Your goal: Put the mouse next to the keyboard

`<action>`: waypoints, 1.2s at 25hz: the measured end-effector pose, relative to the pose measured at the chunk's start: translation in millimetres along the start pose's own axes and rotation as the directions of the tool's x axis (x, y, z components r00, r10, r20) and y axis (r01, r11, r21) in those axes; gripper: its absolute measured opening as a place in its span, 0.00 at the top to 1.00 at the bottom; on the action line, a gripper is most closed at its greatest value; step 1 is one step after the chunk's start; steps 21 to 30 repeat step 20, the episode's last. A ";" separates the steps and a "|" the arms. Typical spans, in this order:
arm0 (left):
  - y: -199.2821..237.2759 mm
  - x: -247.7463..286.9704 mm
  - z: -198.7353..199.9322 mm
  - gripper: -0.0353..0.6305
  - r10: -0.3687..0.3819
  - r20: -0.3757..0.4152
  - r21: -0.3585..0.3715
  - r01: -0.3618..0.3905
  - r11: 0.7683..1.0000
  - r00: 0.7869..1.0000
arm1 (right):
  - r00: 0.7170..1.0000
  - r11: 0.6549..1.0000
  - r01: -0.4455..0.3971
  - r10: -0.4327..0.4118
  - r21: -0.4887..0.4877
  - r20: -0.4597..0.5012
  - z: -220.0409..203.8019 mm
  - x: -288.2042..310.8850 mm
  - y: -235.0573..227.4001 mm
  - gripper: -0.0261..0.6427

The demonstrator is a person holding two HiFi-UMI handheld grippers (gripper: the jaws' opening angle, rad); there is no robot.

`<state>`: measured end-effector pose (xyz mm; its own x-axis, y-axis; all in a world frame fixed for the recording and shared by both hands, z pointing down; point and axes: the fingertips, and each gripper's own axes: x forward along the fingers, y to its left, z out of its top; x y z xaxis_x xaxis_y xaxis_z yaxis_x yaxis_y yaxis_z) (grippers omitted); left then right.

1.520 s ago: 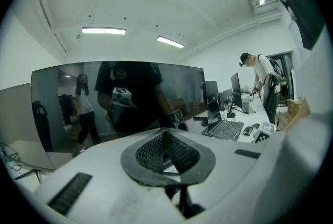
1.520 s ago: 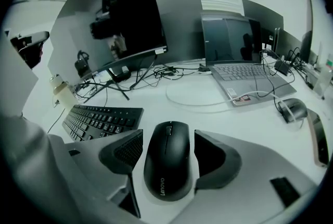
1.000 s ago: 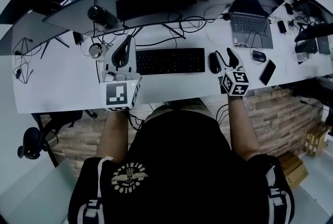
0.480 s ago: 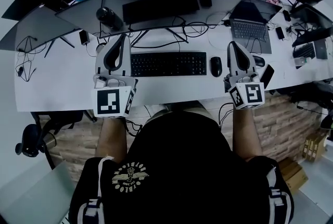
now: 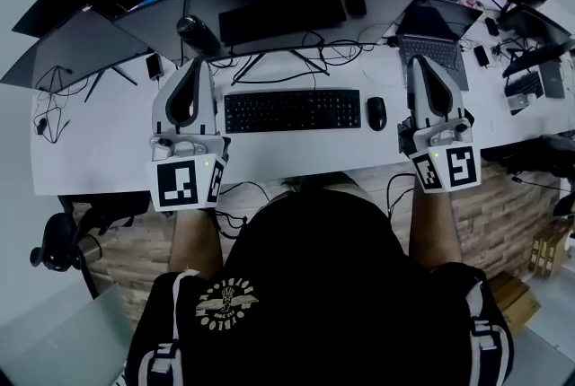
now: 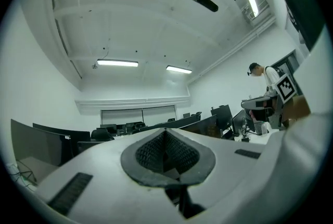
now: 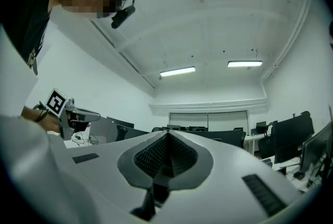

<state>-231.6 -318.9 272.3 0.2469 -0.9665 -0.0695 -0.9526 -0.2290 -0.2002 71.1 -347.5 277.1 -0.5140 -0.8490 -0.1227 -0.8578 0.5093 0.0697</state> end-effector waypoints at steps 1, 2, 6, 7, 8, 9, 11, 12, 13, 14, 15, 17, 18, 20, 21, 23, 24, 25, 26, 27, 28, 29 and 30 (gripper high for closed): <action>1.4 -2.5 1.9 0.94 0.003 0.003 0.000 -0.003 1.000 1.000 | 1.000 1.000 -0.001 0.001 -0.001 0.004 2.6 -0.5 1.9 0.96; 2.6 -4.8 3.9 0.94 0.006 0.007 0.000 -0.006 1.000 1.000 | 1.000 1.000 -0.002 0.002 -0.002 0.006 4.6 -0.9 3.6 0.96; 3.0 -11.7 7.9 0.94 0.003 0.015 0.001 -0.003 1.000 1.000 | 1.000 1.000 0.001 -0.001 -0.001 0.009 9.5 -5.9 8.0 0.96; 2.7 -13.5 7.8 0.94 0.002 0.016 0.001 -0.002 1.000 1.000 | 1.000 1.000 0.002 -0.002 -0.001 0.011 10.3 -7.8 8.8 0.96; 2.5 -15.4 7.6 0.94 0.001 0.017 0.001 -0.001 1.000 1.000 | 1.000 1.000 0.004 -0.004 -0.002 0.013 11.1 -9.7 9.6 0.96; 2.4 -17.7 7.5 0.94 0.000 0.017 0.001 0.000 1.000 1.000 | 1.000 1.000 0.007 -0.007 -0.002 0.013 11.6 -11.6 10.7 0.96; 3.0 -22.7 7.4 0.94 -0.004 0.018 0.000 0.004 1.000 1.000 | 1.000 1.000 0.012 -0.012 -0.002 0.010 11.7 -15.3 13.9 0.96; 3.8 -24.5 7.4 0.94 -0.005 0.018 0.000 0.005 1.000 1.000 | 1.000 1.000 0.014 -0.014 -0.002 0.007 11.5 -16.6 15.3 0.96; 4.8 -25.6 7.4 0.94 -0.005 0.019 -0.001 0.005 1.000 1.000 | 1.000 1.000 0.016 -0.016 -0.002 0.005 11.3 -17.5 16.5 0.96; 5.6 -26.5 6.9 0.94 -0.006 0.019 -0.002 0.006 1.000 1.000 | 1.000 1.000 0.018 -0.018 -0.001 0.003 10.9 -18.2 17.5 0.96; 5.9 -27.5 6.0 0.94 -0.006 0.018 -0.003 0.006 1.000 1.000 | 1.000 1.000 0.019 -0.019 0.000 0.001 10.2 -19.2 18.4 0.96; 5.2 -30.3 3.1 0.94 -0.009 0.014 -0.005 0.009 1.000 1.000 | 1.000 1.000 0.021 -0.021 0.004 -0.003 7.6 -21.9 20.8 0.96; 4.7 -31.9 1.6 0.94 -0.011 0.012 -0.005 0.011 1.000 1.000 | 1.000 1.000 0.022 -0.022 0.006 -0.005 6.2 -23.3 22.0 0.96; 3.6 -34.8 -1.2 0.94 -0.015 0.009 -0.007 0.015 1.000 1.000 | 1.000 1.000 0.024 -0.024 0.008 -0.010 3.3 -26.2 24.3 0.96; 3.6 -34.8 -1.2 0.94 -0.015 0.009 -0.007 0.015 1.000 1.000 | 1.000 1.000 0.024 -0.024 0.008 -0.010 3.3 -26.2 24.3 0.96; 3.6 -34.8 -1.2 0.94 -0.015 0.009 -0.007 0.015 1.000 1.000 | 1.000 1.000 0.024 -0.024 0.008 -0.010 3.3 -26.2 24.3 0.96; 3.6 -34.8 -1.2 0.94 -0.015 0.009 -0.007 0.015 1.000 1.000 | 1.000 1.000 0.024 -0.024 0.008 -0.010 3.3 -26.2 24.3 0.96; 3.6 -34.8 -1.2 0.94 -0.015 0.009 -0.007 0.015 1.000 1.000 | 1.000 1.000 0.024 -0.024 0.008 -0.010 3.3 -26.2 24.3 0.96; 3.6 -34.8 -1.2 0.94 -0.015 0.009 -0.007 0.015 1.000 1.000 | 1.000 1.000 0.024 -0.024 0.008 -0.010 3.3 -26.2 24.3 0.96; 3.6 -34.8 -1.2 0.94 -0.015 0.009 -0.007 0.015 1.000 1.000 | 1.000 1.000 0.024 -0.024 0.008 -0.010 3.3 -26.2 24.3 0.96; 3.6 -34.8 -1.2 0.94 -0.015 0.009 -0.007 0.015 1.000 1.000 | 1.000 1.000 0.024 -0.024 0.008 -0.010 3.3 -26.2 24.3 0.96; 3.6 -34.8 -1.2 0.94 -0.015 0.009 -0.007 0.015 1.000 1.000 | 1.000 1.000 0.024 -0.024 0.008 -0.010 3.3 -26.2 24.3 0.96; 3.6 -34.8 -1.2 0.94 -0.015 0.009 -0.007 0.015 1.000 1.000 | 1.000 1.000 0.024 -0.024 0.008 -0.010 3.3 -26.2 24.3 0.96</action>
